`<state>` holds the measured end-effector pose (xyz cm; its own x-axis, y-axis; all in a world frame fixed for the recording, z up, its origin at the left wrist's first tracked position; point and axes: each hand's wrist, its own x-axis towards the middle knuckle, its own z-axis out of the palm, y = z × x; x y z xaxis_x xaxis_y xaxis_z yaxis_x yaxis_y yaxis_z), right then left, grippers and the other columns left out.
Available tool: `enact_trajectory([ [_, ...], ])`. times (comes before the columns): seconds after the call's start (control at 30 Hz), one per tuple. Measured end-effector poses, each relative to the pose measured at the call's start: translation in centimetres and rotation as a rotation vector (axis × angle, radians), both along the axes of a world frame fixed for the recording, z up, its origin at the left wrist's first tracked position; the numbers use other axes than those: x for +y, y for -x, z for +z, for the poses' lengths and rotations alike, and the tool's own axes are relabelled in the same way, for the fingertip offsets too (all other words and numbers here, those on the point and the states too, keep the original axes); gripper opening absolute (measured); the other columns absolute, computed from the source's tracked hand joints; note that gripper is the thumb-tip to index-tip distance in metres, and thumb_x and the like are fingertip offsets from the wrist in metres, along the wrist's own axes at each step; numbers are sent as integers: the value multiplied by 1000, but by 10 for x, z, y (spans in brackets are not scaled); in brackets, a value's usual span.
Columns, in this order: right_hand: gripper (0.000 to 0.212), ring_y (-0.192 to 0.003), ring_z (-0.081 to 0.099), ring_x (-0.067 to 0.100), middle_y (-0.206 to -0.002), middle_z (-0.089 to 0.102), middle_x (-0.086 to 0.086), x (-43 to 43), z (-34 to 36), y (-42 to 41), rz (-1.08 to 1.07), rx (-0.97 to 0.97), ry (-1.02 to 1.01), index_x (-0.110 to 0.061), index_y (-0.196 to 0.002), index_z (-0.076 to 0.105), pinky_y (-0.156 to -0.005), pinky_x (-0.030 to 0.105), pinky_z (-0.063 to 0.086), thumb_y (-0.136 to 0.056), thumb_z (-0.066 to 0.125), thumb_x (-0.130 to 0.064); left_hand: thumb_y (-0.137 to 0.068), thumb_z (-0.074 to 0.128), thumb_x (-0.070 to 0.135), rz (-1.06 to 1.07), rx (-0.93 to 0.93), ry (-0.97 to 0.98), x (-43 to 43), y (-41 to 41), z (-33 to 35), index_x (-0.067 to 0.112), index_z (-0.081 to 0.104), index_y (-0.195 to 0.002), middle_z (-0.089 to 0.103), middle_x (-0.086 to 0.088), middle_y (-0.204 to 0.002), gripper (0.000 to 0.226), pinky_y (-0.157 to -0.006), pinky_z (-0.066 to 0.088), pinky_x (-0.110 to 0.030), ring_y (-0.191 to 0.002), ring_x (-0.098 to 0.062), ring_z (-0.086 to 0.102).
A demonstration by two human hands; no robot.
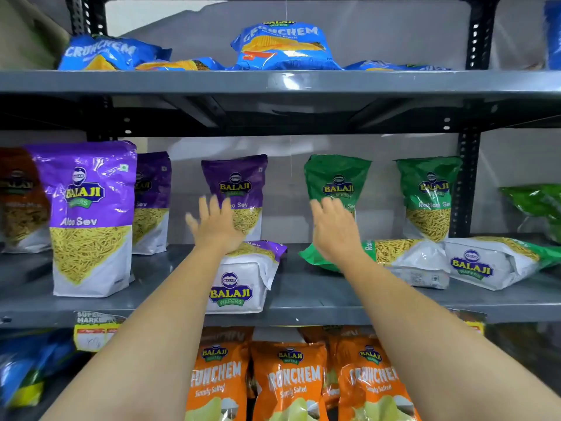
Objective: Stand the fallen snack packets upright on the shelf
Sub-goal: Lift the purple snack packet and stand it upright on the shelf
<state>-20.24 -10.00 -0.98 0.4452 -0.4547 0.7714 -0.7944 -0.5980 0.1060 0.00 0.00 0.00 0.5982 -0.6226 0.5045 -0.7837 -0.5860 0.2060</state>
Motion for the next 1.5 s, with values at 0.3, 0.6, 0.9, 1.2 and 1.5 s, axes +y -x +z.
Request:
enact_trajectory([
  [0.3, 51, -96, 70, 40, -106, 69, 19, 48, -29, -69, 280, -478, -1316, -2, -115, 62, -81, 42, 58, -96, 39, -44, -96, 50, 26, -281, 835, -152, 32, -24, -11, 10, 65, -107, 66, -14, -103, 25, -74, 47, -30, -79, -22, 59],
  [0.6, 42, -71, 68, 27, -81, 70, 9, 73, -14, -58, 501, -572, -1687, -14, -88, 58, -64, 46, 59, -75, 77, -50, -92, 54, 30, -338, 1345, 420, 40, -19, -37, 5, 65, -106, 76, -14, -88, 31, -78, 58, -34, -75, -27, 72],
  [0.9, 50, -74, 70, 4, -98, 74, -2, 81, -14, -39, 832, -632, -1342, -8, -115, 61, -59, 18, 52, -75, 83, -28, -95, 48, 43, -377, 742, 910, 71, 20, -26, 11, 46, -122, 56, -2, -107, 42, -73, 38, -28, -87, -14, 55],
  [1.2, 69, -102, 65, -2, -116, 62, -12, 93, -11, -10, 1070, -616, -932, -36, -110, 41, -90, 25, 53, -58, 88, -32, -99, 46, 26, -660, 411, 1223, 93, 43, -18, 9, 37, -145, 62, -4, -126, 50, -82, 45, -11, -99, -4, 60],
  [1.5, 86, -113, 64, 8, -121, 62, -10, 96, -17, -17, 1050, -577, -902, -28, -123, 37, -94, 31, 53, -55, 87, -45, -101, 44, 16, -696, 374, 1242, 92, 34, -28, 5, 52, -128, 64, 8, -101, 31, -65, 45, -8, -74, 6, 54],
])
